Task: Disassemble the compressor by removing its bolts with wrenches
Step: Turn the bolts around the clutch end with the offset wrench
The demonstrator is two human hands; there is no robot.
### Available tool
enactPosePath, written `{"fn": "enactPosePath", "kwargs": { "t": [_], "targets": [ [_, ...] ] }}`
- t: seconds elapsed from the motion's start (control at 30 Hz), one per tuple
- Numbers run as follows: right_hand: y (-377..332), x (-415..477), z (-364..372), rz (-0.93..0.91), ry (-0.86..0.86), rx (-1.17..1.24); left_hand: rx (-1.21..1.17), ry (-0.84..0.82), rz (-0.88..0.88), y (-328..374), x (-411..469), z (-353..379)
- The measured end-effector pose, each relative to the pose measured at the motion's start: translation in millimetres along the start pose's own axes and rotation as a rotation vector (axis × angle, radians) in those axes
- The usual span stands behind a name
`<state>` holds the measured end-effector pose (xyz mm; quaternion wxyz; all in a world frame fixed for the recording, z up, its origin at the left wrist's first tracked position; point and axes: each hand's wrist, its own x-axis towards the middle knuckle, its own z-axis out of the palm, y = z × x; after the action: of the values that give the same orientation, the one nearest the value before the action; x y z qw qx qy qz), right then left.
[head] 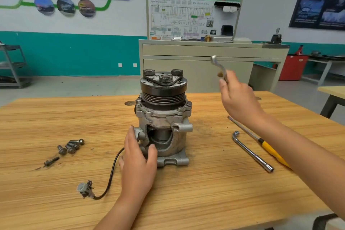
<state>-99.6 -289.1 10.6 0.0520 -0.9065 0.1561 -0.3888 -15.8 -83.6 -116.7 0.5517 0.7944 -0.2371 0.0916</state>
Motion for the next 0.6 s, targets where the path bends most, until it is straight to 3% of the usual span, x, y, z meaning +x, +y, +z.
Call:
{"fn": "enactPosePath", "kwargs": {
  "t": [0.13,0.33,0.6],
  "targets": [
    [-10.6,-24.6,-23.8,-0.066,-0.238,-0.420,0.019,-0.012,0.000,1.2,0.0,-1.2],
    [-37.2,-25.5,-19.4,-0.113,-0.398,-0.575,0.033,-0.022,-0.005,2.3,-0.9,-2.5],
    [-57.0,-17.8,-18.0,-0.270,-0.466,-0.844,0.040,-0.023,-0.015,1.2,-0.4,-2.6]
  ]
}}
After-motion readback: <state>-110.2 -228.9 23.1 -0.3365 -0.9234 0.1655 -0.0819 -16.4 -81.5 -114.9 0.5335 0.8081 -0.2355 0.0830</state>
